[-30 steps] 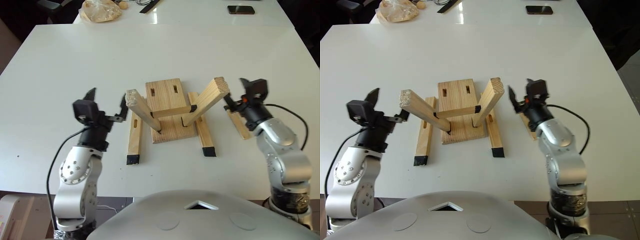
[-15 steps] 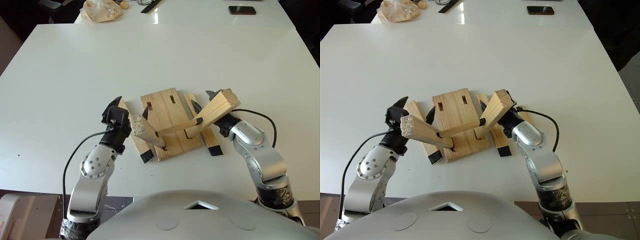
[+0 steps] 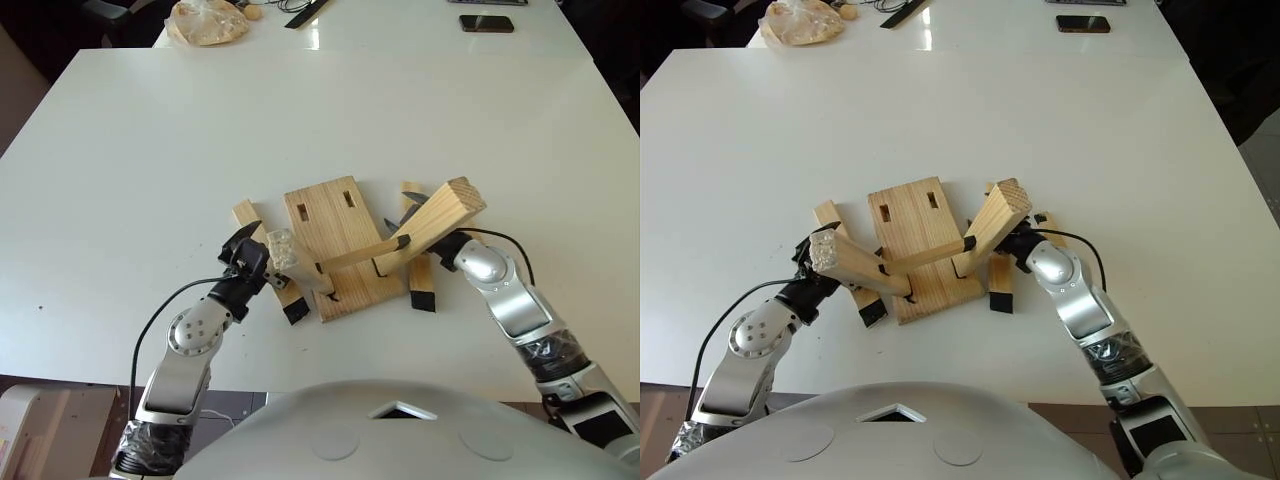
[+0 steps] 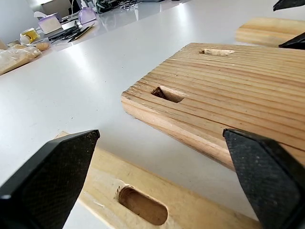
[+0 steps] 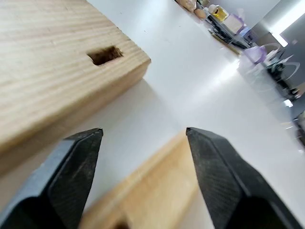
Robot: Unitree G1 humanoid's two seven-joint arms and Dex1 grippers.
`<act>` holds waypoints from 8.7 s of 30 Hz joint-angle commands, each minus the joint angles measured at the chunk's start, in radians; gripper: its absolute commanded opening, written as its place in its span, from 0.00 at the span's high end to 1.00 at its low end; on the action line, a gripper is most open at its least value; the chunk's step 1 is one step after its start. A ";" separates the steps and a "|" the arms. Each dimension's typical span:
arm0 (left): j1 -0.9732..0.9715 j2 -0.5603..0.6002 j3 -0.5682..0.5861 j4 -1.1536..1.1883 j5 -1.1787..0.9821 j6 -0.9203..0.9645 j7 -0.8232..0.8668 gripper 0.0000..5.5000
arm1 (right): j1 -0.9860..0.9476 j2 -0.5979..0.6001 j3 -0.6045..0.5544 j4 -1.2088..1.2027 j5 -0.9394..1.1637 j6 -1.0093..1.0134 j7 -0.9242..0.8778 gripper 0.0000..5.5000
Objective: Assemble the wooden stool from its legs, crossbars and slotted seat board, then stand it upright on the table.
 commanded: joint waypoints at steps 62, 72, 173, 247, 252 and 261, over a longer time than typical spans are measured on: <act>-0.630 0.100 0.037 0.297 -0.189 -0.061 -0.389 0.13 | 0.166 -0.341 -0.172 -0.371 0.417 0.235 0.664 0.41; -1.043 0.075 -0.092 1.246 0.193 -0.474 -0.197 0.13 | 0.003 -0.310 0.067 -0.472 0.557 0.431 0.925 0.41; -1.088 -0.309 0.115 0.489 -0.289 0.567 0.153 0.13 | -0.411 0.286 -0.370 -0.049 0.319 0.257 -0.090 0.41; -0.040 -0.215 0.271 -0.156 -0.359 0.264 0.077 0.13 | 0.585 0.111 -0.568 -0.452 0.329 0.419 0.011 0.41; -0.040 -0.216 0.259 -0.159 -0.360 0.269 0.080 0.13 | 0.611 0.128 -0.551 -0.473 0.333 0.422 0.005 0.41; -0.049 -0.216 0.236 -0.147 -0.334 0.269 0.100 0.13 | 0.585 0.179 -0.570 -0.436 0.399 0.611 -0.012 0.41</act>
